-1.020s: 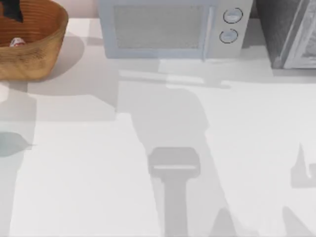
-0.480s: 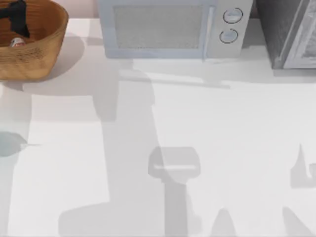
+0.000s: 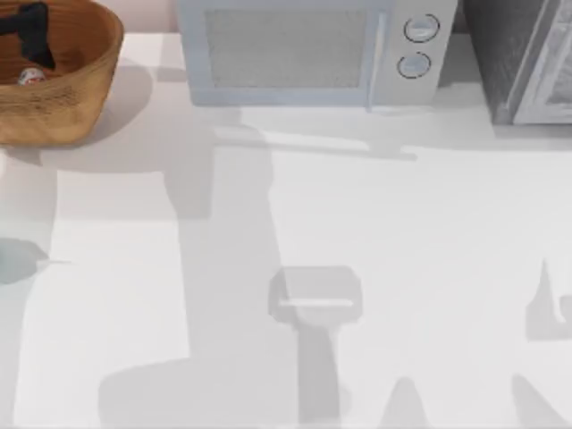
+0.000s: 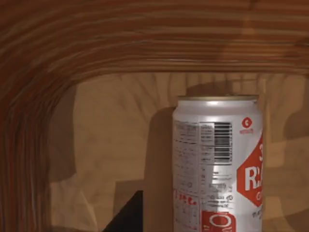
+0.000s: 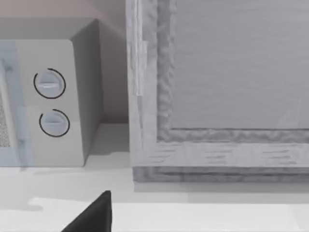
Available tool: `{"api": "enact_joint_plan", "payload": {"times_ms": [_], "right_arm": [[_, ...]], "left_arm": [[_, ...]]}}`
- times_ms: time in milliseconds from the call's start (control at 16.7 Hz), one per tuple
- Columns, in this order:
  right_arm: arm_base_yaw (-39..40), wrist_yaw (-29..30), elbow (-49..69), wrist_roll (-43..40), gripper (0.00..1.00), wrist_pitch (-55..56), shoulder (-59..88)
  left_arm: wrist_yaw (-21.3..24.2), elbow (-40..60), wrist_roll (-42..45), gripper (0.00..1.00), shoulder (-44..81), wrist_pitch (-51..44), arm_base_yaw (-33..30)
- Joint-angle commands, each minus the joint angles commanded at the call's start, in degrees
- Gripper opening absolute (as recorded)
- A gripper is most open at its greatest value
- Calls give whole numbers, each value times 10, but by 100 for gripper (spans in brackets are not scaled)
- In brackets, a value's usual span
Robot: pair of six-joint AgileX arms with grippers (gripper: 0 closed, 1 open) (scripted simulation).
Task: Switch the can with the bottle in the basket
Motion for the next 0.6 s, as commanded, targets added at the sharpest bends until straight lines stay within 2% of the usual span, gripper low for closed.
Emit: {"api": "enact_joint_plan", "payload": {"times_ms": [600], "right_arm": [[0, 0, 0, 0, 100, 0, 0]], "left_arm": [[0, 252, -11, 100, 173, -78, -10]]}}
